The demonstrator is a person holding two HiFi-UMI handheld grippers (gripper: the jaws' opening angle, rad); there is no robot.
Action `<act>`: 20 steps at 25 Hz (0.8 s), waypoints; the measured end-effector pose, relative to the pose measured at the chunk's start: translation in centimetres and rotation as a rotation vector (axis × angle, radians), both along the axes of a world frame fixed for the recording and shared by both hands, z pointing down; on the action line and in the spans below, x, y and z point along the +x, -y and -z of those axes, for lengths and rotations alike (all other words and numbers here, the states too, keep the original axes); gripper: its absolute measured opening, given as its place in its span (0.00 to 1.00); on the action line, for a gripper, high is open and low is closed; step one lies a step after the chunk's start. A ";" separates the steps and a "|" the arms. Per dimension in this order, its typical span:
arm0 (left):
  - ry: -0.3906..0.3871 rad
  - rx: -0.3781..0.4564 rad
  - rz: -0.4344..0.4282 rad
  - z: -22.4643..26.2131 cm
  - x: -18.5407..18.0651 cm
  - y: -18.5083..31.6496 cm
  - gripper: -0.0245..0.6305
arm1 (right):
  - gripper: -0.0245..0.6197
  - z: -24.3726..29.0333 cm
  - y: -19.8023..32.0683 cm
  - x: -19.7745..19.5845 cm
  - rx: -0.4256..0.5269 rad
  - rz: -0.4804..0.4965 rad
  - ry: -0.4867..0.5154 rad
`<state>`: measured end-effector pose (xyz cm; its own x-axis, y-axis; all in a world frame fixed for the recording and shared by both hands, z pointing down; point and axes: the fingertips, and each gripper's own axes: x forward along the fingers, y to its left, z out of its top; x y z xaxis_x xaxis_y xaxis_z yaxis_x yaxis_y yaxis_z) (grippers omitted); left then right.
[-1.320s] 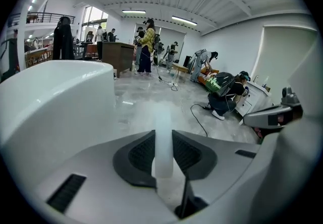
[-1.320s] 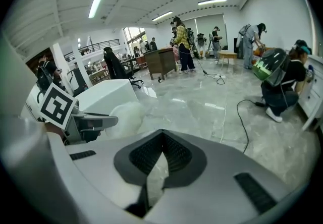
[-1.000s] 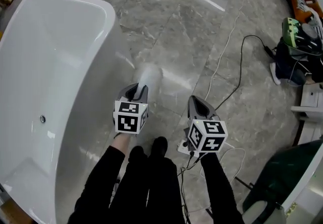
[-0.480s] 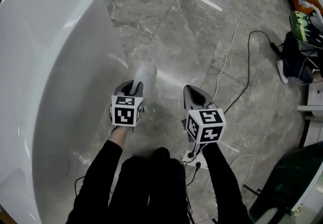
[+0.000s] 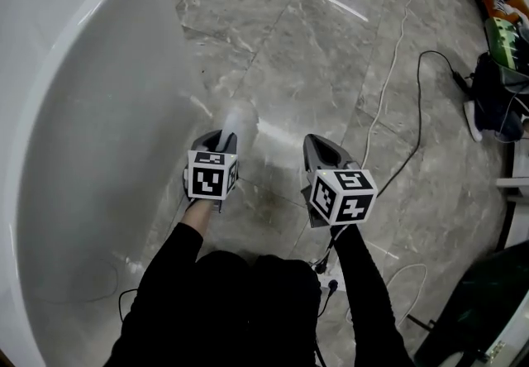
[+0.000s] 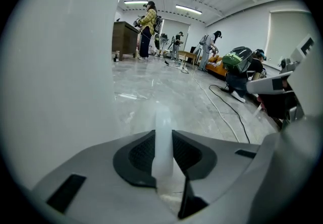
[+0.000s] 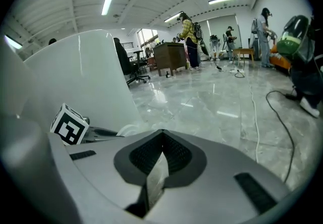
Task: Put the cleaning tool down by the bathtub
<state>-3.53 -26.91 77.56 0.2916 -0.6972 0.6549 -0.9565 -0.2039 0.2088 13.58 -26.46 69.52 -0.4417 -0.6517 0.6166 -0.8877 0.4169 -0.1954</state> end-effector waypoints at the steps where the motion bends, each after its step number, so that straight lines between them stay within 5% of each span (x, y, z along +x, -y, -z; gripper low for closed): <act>1: 0.003 0.000 -0.001 -0.4 0.0 0.2 0.18 | 0.04 -0.3 0.2 0.1 -0.001 -0.006 0.004; 20: 0.040 -0.096 0.016 -7.7 -0.4 2.0 0.18 | 0.04 -3.9 1.8 0.6 -0.036 -0.022 0.009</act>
